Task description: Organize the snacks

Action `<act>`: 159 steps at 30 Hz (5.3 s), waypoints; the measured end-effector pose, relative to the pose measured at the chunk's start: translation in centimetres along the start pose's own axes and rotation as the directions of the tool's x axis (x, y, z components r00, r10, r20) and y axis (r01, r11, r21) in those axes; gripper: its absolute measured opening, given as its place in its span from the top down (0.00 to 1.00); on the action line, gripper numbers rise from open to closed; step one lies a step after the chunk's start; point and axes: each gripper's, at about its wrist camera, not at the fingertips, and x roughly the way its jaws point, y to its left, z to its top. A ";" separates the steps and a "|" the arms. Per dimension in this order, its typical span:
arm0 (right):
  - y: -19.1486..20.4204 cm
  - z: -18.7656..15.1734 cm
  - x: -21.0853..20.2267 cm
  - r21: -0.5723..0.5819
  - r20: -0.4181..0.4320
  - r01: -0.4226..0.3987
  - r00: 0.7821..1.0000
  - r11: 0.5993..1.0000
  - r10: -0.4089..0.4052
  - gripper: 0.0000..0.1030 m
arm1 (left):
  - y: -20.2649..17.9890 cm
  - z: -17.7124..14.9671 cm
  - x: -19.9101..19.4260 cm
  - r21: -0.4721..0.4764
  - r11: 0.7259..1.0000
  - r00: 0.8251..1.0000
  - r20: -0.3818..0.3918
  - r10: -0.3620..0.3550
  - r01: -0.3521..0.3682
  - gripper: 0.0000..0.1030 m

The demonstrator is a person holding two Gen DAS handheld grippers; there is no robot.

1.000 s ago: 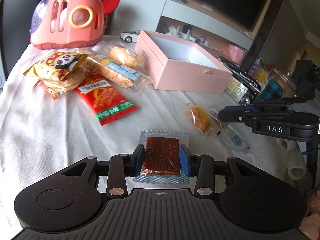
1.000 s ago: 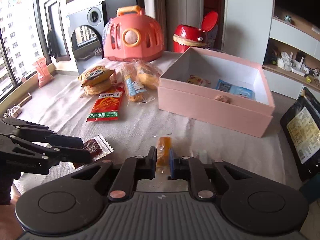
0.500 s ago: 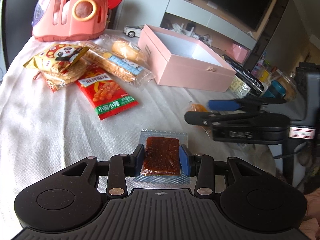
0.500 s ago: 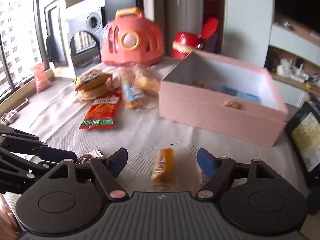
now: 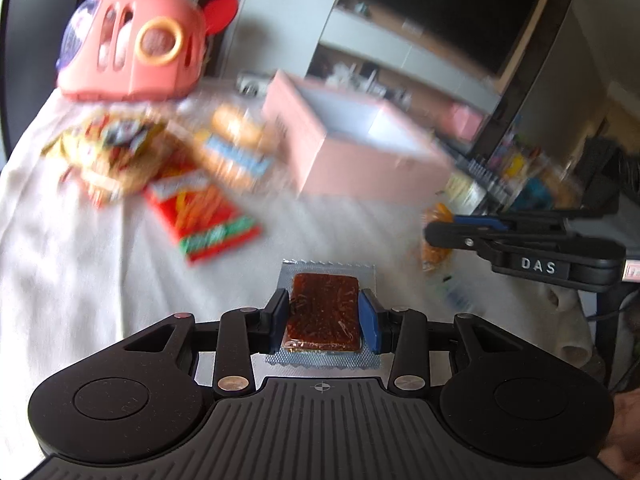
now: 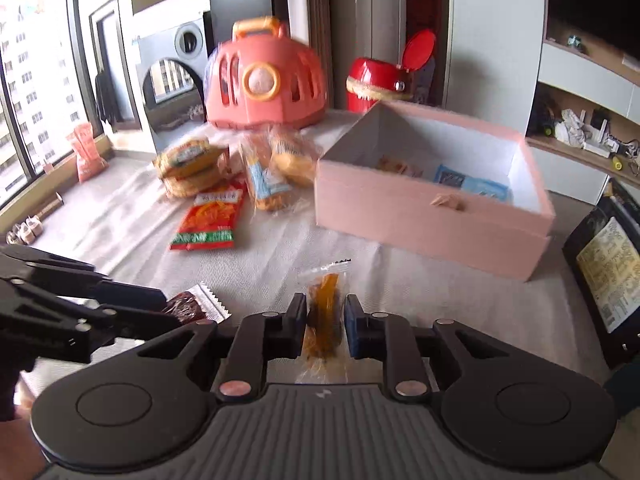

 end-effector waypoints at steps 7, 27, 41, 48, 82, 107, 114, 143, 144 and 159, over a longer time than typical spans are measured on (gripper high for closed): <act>-4.9 7.1 -7.5 0.079 0.260 -0.008 0.966 0.997 -0.013 0.82 | -2.6 8.3 -2.0 0.072 0.997 0.965 0.257 -0.059 0.042 0.58; -11.7 15.4 4.5 0.195 0.085 0.164 0.979 0.967 -0.184 0.74 | 0.6 23.4 18.3 -0.138 0.989 0.997 -0.048 -0.062 0.055 0.59; -8.7 3.8 0.2 0.156 0.082 0.259 0.958 0.953 -0.273 0.27 | 4.4 12.2 5.7 -0.141 0.989 0.986 0.150 0.075 -0.054 0.60; -5.8 -1.4 2.5 0.179 -0.016 0.243 0.970 0.953 -0.244 0.27 | 8.4 6.6 2.3 -0.259 0.937 0.967 0.035 0.253 -0.236 0.60; 14.5 15.4 16.8 -0.124 -0.074 -0.228 0.973 0.966 0.220 0.19 | 15.2 2.7 -1.5 -0.265 0.831 0.862 0.003 0.508 -0.489 0.61; 7.0 1.8 5.9 -0.132 -0.128 -0.015 0.992 0.991 -0.002 0.41 | 15.1 5.5 -1.0 -0.275 0.919 0.940 0.107 0.323 -0.284 0.62; 4.3 -0.6 4.3 -0.022 -0.031 0.087 0.996 0.996 -0.088 0.21 | 16.8 12.8 4.9 -0.172 0.932 0.938 0.084 0.336 -0.318 0.62; 2.2 -0.7 3.3 0.145 0.090 -0.106 0.992 0.984 0.093 0.19 | 13.1 3.1 2.0 -0.290 0.949 0.992 -0.013 0.128 -0.126 0.61; 2.6 -0.2 3.2 0.120 0.115 -0.120 0.988 0.986 0.106 0.18 | 12.6 3.1 2.1 -0.270 0.957 0.994 -0.013 0.105 -0.104 0.61; 7.1 -1.4 5.3 -0.114 0.037 0.025 0.999 0.993 -0.021 0.18 | 7.9 0.2 2.3 -0.119 0.991 0.994 -0.087 -0.066 0.056 0.60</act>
